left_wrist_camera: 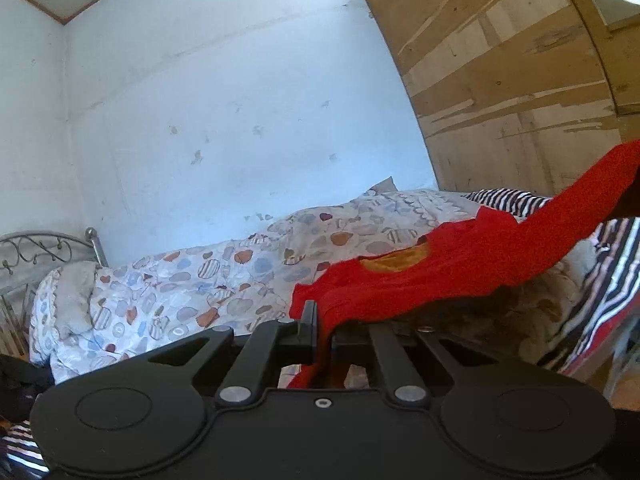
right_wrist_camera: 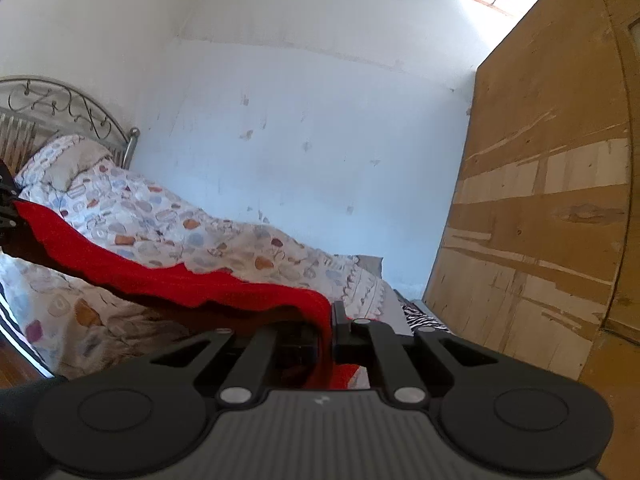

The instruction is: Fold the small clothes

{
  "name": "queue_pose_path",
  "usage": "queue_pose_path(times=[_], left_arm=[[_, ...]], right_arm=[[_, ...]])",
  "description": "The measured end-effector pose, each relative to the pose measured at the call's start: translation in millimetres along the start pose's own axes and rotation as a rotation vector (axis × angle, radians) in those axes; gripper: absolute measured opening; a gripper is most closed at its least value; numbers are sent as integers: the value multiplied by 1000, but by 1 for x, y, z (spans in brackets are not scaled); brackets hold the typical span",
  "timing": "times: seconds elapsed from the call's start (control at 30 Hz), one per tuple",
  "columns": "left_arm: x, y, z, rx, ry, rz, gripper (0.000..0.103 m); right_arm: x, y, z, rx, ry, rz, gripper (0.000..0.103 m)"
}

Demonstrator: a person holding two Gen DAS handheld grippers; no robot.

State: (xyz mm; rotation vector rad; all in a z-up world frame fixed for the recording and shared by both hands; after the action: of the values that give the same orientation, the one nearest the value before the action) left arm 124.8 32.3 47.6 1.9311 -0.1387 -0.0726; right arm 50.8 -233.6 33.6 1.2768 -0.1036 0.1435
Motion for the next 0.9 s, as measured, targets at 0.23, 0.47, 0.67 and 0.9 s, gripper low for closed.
queue_pose_path(times=[0.23,0.47,0.67,0.9], left_arm=[[-28,27,-5,15,-11,23,5],[7,29,-5,92,8,13,6],[69,47,-16,134,30,56,7],[184,52,-4,215,-32,42,7]], right_arm=[[-23,19,4,3,-3,12,6],[17,19,7,-41,9,-23,7],[87,23,20,-99,22,-3,7],[204,0,44,-72,86,-83,8]])
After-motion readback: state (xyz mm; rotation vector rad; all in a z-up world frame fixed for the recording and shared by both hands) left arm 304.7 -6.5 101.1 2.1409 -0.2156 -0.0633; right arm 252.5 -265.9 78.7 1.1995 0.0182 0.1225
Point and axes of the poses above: each gripper's, at about its wrist camera, not at the fingertips, and x roughly the way its jaws point, z to its right, y to its top, the point moved 6 cm from there along x, roughly the way its jaws point, and after that the axes turned 12 degrees about z, right-handed, at the moved point
